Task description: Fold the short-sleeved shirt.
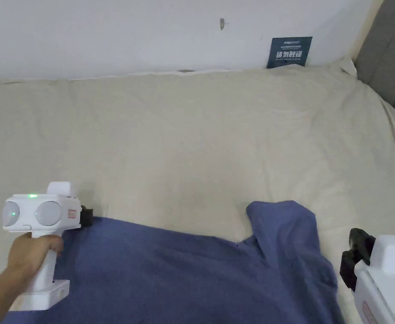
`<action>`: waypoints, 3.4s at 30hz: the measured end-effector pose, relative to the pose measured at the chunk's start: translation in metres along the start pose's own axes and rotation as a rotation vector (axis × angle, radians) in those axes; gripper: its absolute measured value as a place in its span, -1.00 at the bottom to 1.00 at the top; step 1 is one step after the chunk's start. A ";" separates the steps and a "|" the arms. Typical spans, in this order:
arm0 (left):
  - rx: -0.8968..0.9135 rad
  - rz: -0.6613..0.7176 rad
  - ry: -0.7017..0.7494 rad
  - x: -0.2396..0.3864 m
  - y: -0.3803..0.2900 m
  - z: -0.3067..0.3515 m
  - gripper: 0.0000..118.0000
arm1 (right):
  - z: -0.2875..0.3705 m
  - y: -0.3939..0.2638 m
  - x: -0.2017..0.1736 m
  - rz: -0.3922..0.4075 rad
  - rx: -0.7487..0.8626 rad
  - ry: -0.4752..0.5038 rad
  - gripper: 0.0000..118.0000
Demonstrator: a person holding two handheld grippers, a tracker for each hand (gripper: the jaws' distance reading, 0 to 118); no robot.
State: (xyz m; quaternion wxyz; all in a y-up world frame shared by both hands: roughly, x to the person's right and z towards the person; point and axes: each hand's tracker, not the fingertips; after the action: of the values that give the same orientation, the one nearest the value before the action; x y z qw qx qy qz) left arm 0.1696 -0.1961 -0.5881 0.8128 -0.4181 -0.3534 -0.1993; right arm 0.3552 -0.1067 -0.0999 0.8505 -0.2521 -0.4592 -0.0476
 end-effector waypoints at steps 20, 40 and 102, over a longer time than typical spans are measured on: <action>0.239 0.000 -0.095 0.018 -0.004 0.142 -0.91 | -0.144 -0.057 0.002 -0.090 -0.564 0.153 -0.11; 0.500 0.118 0.008 -0.038 -0.002 0.280 -0.91 | 0.004 0.123 -0.003 0.057 0.049 0.221 -0.85; 0.228 0.244 0.137 -0.049 -0.301 0.238 -0.91 | 0.071 -0.089 0.033 -0.236 -0.227 0.481 -0.85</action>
State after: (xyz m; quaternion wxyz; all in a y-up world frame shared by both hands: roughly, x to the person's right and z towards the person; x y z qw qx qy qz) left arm -0.1474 -0.1715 -0.3670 0.8952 -0.3485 -0.2642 -0.0856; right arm 0.2928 -0.1450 -0.0066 0.8899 -0.2718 -0.2624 -0.2556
